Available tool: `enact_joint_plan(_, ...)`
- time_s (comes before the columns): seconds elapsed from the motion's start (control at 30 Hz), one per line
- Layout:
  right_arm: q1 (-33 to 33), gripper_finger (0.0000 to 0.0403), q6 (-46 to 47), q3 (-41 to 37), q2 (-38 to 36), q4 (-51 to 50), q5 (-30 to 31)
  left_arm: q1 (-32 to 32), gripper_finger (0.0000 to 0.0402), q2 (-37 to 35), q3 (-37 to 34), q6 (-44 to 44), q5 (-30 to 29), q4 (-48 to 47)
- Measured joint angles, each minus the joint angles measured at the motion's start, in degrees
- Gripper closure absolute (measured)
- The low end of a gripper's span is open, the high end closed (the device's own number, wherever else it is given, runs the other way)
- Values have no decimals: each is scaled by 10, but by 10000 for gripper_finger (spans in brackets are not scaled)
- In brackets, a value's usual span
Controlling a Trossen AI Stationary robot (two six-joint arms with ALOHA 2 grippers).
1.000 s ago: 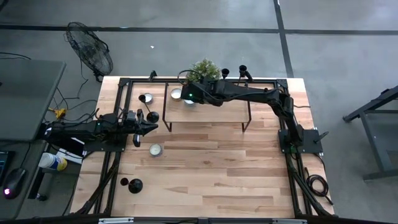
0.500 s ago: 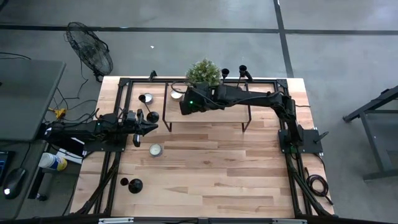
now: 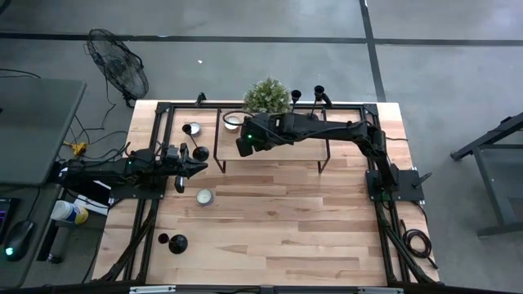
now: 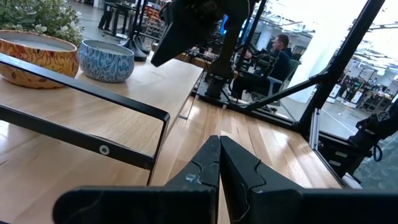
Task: Pick & Place candle stick holders
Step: Put the blue scented candle on the shelf
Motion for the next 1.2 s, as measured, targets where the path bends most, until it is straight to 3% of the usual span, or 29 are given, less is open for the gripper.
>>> enact_joint_plan(1.2,-43,403,-37,0,21,53,53,0,400,0,0,0,3,0)
